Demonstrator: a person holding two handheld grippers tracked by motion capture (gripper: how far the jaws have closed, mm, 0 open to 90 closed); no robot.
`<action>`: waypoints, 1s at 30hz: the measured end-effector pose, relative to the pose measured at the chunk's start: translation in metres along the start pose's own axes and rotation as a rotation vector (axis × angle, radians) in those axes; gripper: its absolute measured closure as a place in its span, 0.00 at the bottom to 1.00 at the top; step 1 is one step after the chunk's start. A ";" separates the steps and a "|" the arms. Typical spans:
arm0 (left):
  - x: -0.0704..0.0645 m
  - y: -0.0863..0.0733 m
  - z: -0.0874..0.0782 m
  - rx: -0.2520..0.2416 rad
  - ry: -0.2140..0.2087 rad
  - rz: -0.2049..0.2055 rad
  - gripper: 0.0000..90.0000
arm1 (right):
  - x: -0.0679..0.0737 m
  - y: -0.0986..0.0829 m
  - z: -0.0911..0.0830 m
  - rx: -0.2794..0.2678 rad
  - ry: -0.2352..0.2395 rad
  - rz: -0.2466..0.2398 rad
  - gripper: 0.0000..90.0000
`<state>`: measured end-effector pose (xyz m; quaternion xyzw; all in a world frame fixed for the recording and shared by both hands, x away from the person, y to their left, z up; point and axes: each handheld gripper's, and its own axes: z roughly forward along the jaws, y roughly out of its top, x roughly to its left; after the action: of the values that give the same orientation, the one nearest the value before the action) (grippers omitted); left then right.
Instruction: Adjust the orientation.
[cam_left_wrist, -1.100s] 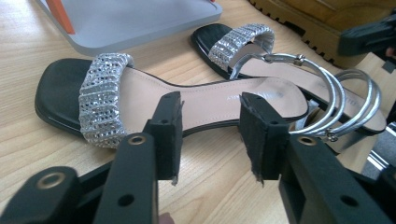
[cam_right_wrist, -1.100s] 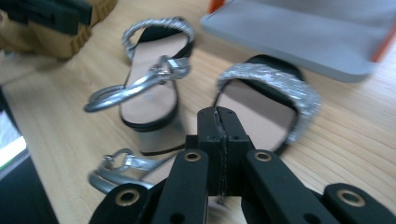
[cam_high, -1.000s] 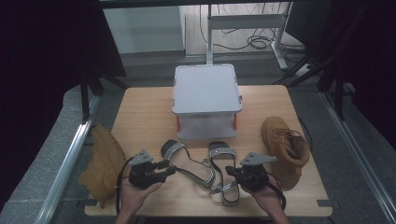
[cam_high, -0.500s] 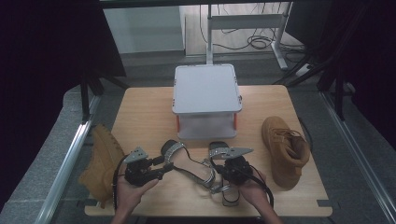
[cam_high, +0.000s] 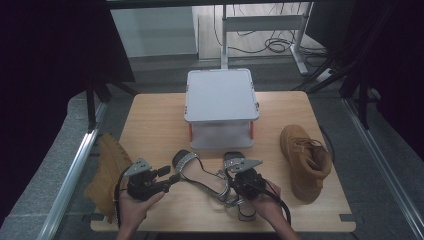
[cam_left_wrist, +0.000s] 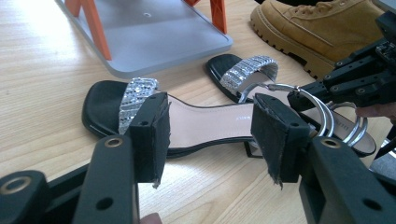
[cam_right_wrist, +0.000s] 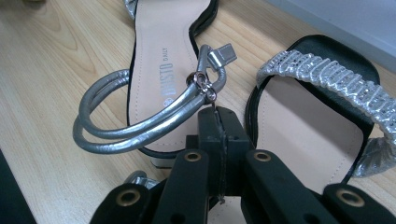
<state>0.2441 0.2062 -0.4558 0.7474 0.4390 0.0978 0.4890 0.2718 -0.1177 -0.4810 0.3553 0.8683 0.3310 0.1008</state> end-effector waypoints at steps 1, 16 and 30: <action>0.002 -0.001 -0.002 -0.005 0.004 -0.004 0.53 | -0.001 0.001 0.001 0.008 -0.007 -0.004 0.99; 0.007 -0.005 -0.004 -0.001 0.016 -0.016 0.53 | 0.015 0.001 0.000 0.039 0.023 -0.065 0.99; 0.010 -0.007 -0.009 -0.008 0.029 -0.025 0.53 | 0.035 0.007 0.003 0.052 0.054 -0.115 0.99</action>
<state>0.2413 0.2208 -0.4595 0.7383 0.4551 0.1044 0.4868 0.2515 -0.0882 -0.4770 0.2983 0.8980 0.3117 0.0869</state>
